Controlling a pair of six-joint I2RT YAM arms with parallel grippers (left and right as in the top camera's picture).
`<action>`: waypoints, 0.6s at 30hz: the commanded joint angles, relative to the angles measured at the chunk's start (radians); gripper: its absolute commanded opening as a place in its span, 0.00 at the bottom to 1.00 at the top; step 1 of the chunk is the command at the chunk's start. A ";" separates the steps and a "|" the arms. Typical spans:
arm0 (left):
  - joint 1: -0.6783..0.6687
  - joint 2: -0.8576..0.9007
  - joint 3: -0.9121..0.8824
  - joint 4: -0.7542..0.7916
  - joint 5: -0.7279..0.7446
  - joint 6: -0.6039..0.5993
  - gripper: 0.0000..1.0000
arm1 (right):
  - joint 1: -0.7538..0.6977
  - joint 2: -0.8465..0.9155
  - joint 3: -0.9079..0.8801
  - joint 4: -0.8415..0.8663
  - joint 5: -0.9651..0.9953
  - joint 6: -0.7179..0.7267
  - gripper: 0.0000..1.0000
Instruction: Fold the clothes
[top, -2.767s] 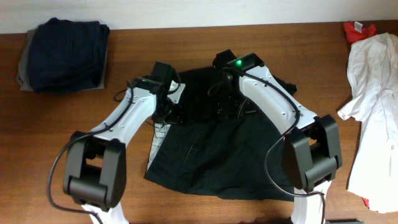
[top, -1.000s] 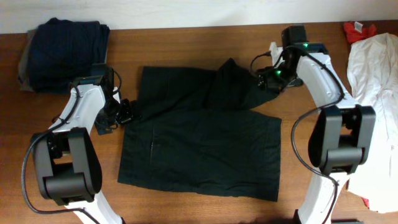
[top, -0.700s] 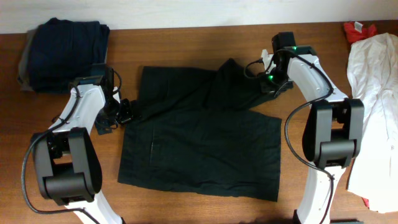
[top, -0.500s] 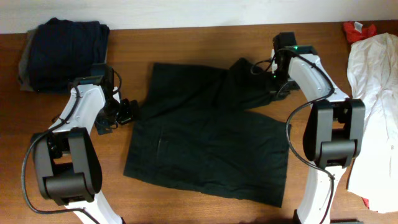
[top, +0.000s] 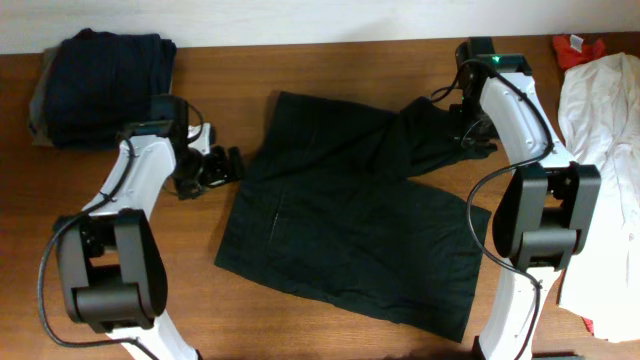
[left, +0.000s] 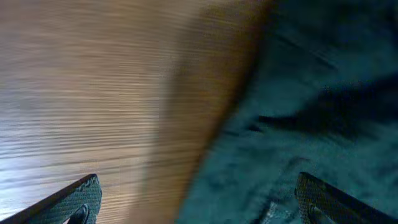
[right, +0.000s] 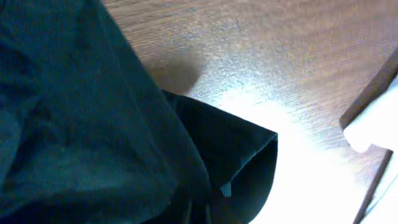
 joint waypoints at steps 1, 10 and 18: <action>-0.059 -0.045 0.011 -0.022 -0.007 0.070 0.99 | -0.005 -0.018 0.032 -0.048 0.020 0.076 0.98; -0.043 -0.307 0.011 -0.134 -0.148 -0.001 0.99 | 0.007 -0.264 0.064 -0.180 -0.040 0.220 0.98; -0.043 -0.374 -0.035 -0.346 -0.233 -0.076 0.99 | 0.123 -0.590 -0.083 -0.436 -0.040 0.370 0.98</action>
